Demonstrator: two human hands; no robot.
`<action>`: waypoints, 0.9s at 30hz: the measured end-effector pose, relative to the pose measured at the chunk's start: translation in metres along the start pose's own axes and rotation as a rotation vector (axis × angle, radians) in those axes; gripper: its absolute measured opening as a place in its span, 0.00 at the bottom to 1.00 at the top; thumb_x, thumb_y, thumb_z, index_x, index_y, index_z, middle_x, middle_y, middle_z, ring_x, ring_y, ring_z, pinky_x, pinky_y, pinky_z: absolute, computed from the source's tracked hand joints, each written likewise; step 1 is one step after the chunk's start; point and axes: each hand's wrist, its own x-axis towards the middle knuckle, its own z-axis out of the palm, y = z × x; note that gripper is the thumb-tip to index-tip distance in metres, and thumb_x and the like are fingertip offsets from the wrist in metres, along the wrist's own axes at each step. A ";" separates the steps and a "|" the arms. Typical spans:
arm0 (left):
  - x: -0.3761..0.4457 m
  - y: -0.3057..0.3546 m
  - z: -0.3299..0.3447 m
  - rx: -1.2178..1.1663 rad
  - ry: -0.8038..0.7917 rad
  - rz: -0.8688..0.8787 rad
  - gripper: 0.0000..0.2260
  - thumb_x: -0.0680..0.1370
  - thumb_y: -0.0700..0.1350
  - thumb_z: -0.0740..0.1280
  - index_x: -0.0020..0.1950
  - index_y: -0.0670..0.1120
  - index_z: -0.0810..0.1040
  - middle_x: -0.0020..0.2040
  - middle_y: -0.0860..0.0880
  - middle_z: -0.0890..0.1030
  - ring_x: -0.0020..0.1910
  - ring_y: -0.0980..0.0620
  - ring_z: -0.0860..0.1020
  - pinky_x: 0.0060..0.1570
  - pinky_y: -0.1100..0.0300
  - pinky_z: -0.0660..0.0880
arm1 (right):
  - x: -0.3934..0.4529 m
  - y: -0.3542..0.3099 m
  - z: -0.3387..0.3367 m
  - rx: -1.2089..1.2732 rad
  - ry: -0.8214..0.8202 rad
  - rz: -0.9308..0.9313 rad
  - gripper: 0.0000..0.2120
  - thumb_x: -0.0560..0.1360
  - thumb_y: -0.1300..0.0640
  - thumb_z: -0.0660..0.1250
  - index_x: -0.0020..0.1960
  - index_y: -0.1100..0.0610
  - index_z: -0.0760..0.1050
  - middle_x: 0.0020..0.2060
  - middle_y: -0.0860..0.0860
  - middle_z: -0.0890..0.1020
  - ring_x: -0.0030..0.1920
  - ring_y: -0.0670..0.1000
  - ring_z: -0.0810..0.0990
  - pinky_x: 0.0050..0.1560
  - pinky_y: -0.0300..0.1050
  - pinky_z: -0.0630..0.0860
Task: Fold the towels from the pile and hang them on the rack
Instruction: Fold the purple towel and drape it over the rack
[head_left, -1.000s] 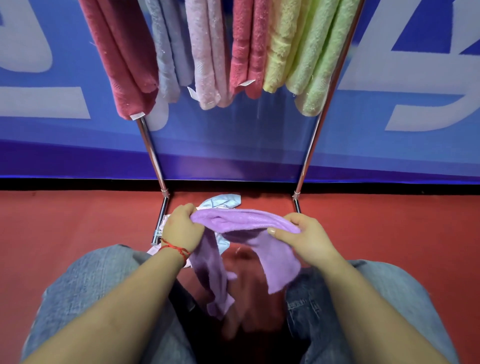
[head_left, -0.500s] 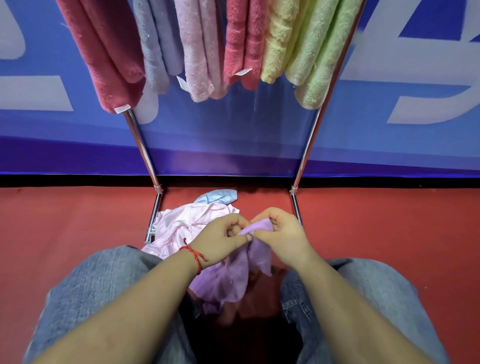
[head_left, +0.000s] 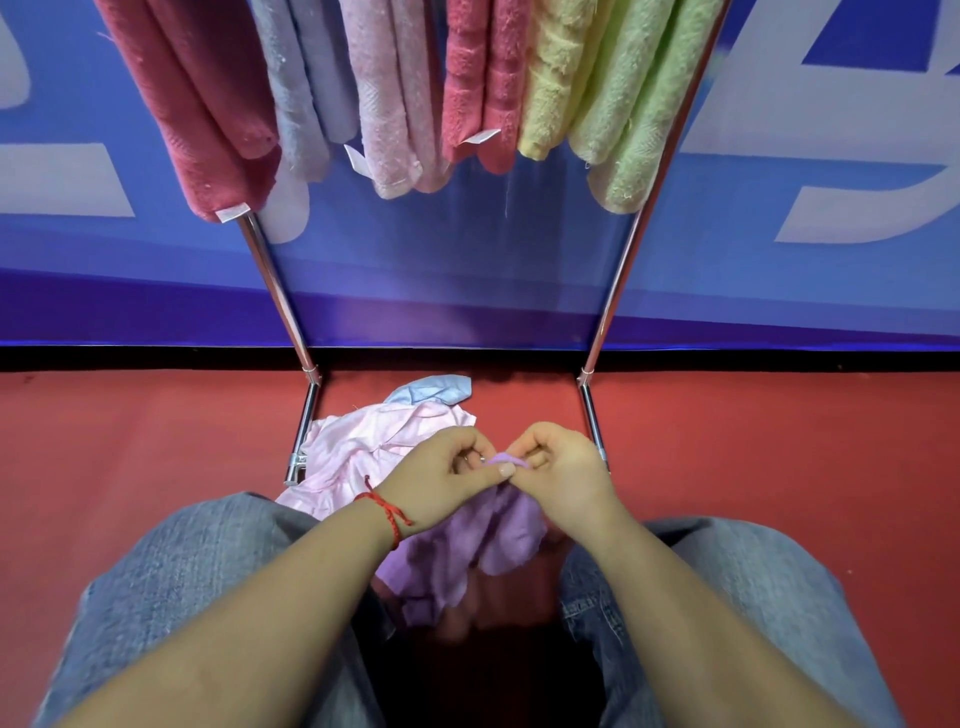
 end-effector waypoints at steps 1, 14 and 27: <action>0.000 0.000 0.000 0.096 -0.005 0.040 0.07 0.76 0.46 0.68 0.44 0.43 0.76 0.34 0.52 0.72 0.31 0.60 0.68 0.34 0.69 0.67 | -0.001 0.001 0.001 -0.027 -0.002 -0.015 0.14 0.69 0.62 0.73 0.32 0.52 0.71 0.25 0.47 0.74 0.24 0.40 0.71 0.29 0.30 0.68; 0.002 -0.002 -0.012 0.483 0.239 0.376 0.18 0.76 0.56 0.52 0.38 0.46 0.73 0.32 0.49 0.76 0.33 0.47 0.72 0.39 0.56 0.67 | -0.001 0.010 0.012 -0.301 0.007 -0.065 0.20 0.70 0.56 0.72 0.29 0.48 0.63 0.22 0.43 0.72 0.27 0.43 0.68 0.30 0.35 0.63; -0.009 -0.021 -0.081 0.173 0.932 -0.150 0.11 0.81 0.45 0.58 0.43 0.41 0.74 0.38 0.45 0.75 0.41 0.47 0.71 0.40 0.61 0.60 | 0.004 0.004 -0.010 -0.750 0.026 0.259 0.16 0.76 0.45 0.62 0.36 0.54 0.68 0.40 0.54 0.76 0.44 0.57 0.74 0.43 0.44 0.68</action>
